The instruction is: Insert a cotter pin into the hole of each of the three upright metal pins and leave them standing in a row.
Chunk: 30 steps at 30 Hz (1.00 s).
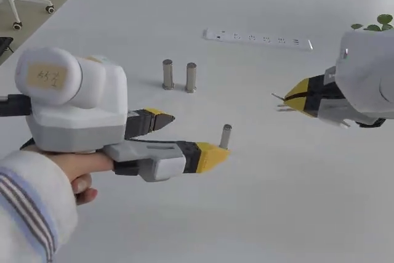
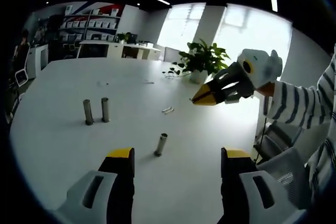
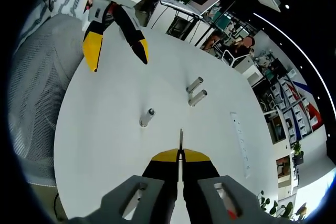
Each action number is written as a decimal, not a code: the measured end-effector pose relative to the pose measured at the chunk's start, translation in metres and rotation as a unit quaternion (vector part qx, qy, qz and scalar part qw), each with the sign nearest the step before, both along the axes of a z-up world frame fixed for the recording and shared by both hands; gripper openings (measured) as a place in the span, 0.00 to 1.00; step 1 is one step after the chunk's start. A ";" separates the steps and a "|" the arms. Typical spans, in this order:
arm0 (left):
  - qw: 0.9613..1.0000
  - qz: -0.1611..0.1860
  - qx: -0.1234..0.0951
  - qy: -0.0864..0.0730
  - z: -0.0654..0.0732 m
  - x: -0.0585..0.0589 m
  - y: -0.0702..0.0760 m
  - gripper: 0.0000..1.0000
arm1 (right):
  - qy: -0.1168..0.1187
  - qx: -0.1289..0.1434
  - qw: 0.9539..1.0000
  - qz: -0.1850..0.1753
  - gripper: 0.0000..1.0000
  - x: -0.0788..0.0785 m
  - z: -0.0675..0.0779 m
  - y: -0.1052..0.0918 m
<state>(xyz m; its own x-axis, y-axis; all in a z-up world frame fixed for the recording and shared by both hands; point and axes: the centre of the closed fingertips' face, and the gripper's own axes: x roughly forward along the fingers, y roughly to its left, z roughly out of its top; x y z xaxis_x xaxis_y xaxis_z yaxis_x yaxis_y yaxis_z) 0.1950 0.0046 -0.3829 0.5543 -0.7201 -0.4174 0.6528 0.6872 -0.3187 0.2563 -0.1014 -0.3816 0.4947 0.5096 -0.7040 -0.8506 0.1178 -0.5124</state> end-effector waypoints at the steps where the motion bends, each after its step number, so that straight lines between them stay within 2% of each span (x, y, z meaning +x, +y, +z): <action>1: 1.000 -0.002 -0.001 0.001 0.000 0.000 -0.001 0.63 | 0.000 0.001 1.000 0.000 0.00 -0.003 -0.001 0.001; 10: 1.000 -0.010 -0.009 0.009 -0.002 0.002 -0.007 0.57 | -0.015 -0.005 1.000 0.014 0.00 -0.023 -0.005 0.010; 14: 1.000 -0.017 -0.015 0.015 -0.002 0.002 -0.013 0.53 | -0.008 0.012 1.000 0.019 0.00 -0.031 -0.006 0.017; 22: 0.999 -0.032 -0.025 0.024 -0.004 0.000 -0.028 0.44 | -0.015 0.018 0.999 0.029 0.00 -0.042 -0.008 0.029; 25: 0.998 -0.040 -0.031 0.029 -0.003 -0.003 -0.033 0.39 | -0.017 0.021 0.999 0.034 0.00 -0.047 -0.009 0.034; 30: 0.998 -0.047 -0.043 0.029 0.001 -0.004 -0.039 0.26 | -0.014 0.030 0.999 0.041 0.00 -0.054 -0.010 0.040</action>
<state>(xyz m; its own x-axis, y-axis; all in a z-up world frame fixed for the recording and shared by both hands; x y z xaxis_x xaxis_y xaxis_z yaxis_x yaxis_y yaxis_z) 0.1915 -0.0340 -0.3824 0.4599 -0.8016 -0.3820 0.6910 0.5933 -0.4129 0.2028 -0.0613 -0.3914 0.4688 0.5895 -0.6578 -0.8439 0.0788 -0.5307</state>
